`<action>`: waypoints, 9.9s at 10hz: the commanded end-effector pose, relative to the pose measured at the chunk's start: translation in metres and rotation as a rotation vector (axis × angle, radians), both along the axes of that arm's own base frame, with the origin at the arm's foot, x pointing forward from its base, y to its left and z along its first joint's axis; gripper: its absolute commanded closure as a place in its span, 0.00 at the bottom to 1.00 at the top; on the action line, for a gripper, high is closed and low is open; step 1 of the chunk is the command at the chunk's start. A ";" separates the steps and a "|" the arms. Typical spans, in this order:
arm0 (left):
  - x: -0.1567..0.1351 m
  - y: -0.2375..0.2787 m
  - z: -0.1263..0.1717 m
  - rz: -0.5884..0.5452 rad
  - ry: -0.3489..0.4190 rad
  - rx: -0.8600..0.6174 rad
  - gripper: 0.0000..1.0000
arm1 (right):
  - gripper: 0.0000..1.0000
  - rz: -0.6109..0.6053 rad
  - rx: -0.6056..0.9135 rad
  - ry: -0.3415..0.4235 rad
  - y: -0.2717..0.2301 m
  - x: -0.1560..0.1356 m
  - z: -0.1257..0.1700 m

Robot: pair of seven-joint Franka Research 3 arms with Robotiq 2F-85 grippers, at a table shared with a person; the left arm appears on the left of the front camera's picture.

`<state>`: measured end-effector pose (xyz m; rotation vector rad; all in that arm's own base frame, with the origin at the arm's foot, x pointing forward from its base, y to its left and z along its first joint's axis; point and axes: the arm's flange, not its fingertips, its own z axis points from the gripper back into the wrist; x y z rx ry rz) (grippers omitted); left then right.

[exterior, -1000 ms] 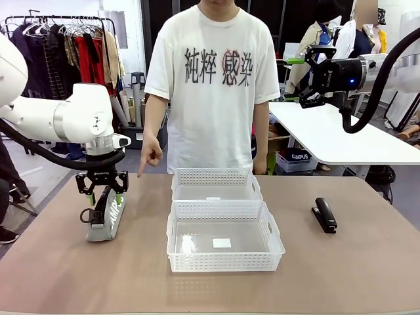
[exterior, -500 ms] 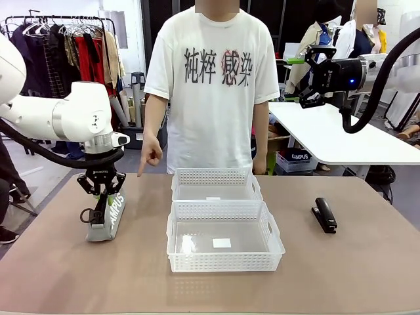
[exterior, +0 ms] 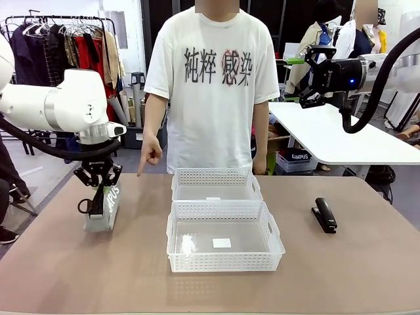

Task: Distribute items into two baskets.
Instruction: Pick up the Pencil pouch that the person points to, then move the picked Pencil pouch towards the Organizing basket indicated by the person, stopping as directed, then place the picked Pencil pouch into the Organizing basket as instructed by the person.

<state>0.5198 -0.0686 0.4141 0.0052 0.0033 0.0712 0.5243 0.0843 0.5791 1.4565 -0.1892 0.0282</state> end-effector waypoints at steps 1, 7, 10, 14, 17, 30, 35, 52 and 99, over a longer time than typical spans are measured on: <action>-0.011 -0.006 0.037 -0.001 -0.017 -0.017 1.00 | 0.00 0.000 0.001 -0.002 0.000 0.000 0.002; -0.047 -0.015 0.187 -0.036 -0.092 -0.015 1.00 | 0.00 0.000 0.001 -0.002 0.000 0.000 0.002; -0.056 -0.017 0.241 -0.007 -0.131 0.060 1.00 | 0.00 0.000 0.001 -0.002 0.000 0.000 0.002; -0.074 -0.013 0.302 0.005 -0.205 0.029 1.00 | 0.00 0.000 0.001 -0.002 0.000 0.000 0.002; -0.084 -0.013 0.311 -0.031 -0.241 0.024 1.00 | 0.00 0.000 0.001 -0.002 0.000 0.000 0.002; -0.078 -0.013 0.311 -0.023 -0.224 0.019 1.00 | 0.00 0.000 0.001 -0.002 0.000 0.000 0.002; -0.078 -0.013 0.311 -0.023 -0.224 0.019 1.00 | 0.00 0.000 0.001 -0.002 0.000 0.000 0.002; -0.082 -0.045 0.328 -0.502 -0.194 0.128 1.00 | 0.00 0.000 0.001 -0.002 0.000 0.000 0.002; -0.047 -0.252 0.247 -1.582 -0.050 0.107 1.00 | 0.00 0.000 0.001 -0.002 0.000 0.000 0.002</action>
